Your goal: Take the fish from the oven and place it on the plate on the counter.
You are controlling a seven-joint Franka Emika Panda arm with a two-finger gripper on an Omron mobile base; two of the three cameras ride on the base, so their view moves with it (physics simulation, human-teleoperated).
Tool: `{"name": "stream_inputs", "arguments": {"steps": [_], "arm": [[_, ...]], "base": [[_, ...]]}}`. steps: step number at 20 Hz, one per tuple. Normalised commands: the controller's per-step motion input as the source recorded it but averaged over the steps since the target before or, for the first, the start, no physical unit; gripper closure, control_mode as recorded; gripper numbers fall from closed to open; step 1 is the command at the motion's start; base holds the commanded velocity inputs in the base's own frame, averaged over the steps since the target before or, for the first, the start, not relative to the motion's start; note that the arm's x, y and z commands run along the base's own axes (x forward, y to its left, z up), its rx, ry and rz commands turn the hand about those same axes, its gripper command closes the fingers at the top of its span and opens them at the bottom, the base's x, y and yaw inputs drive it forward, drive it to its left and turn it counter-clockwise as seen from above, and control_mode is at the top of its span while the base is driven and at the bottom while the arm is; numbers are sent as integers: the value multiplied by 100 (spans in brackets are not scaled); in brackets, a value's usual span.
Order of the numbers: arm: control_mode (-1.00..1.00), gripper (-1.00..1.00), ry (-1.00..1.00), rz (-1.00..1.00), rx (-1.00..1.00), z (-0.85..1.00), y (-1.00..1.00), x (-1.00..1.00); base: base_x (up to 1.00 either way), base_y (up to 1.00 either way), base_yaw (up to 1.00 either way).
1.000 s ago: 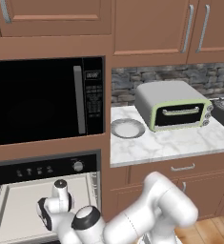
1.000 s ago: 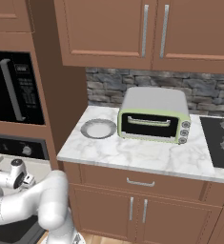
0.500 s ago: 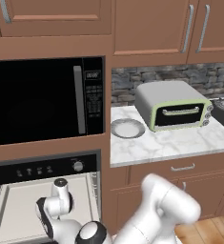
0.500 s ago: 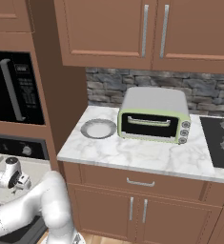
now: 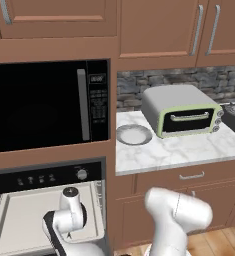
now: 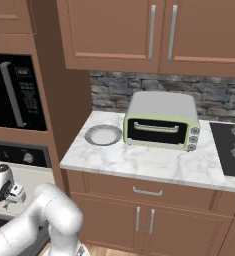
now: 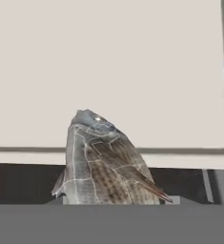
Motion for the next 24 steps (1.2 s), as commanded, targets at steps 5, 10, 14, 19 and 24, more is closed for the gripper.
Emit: {"name": "stream_inputs", "arguments": {"steps": [5, 10, 14, 19, 24], "arm": [[-100, 100, -9, 3, -1, 89, -69, -61], [-100, 100, -18, 3, -1, 100, -58, -43], [-100, 100, -29, 4, 0, 100, -45, -39], [-100, 100, -25, 4, 0, 100, -46, -28], [-100, 100, -25, 4, 0, 100, -52, -27]], "base": [[0, 0, 0], [0, 0, 0], [0, 0, 0], [0, 0, 0], [0, 0, 0]]}}
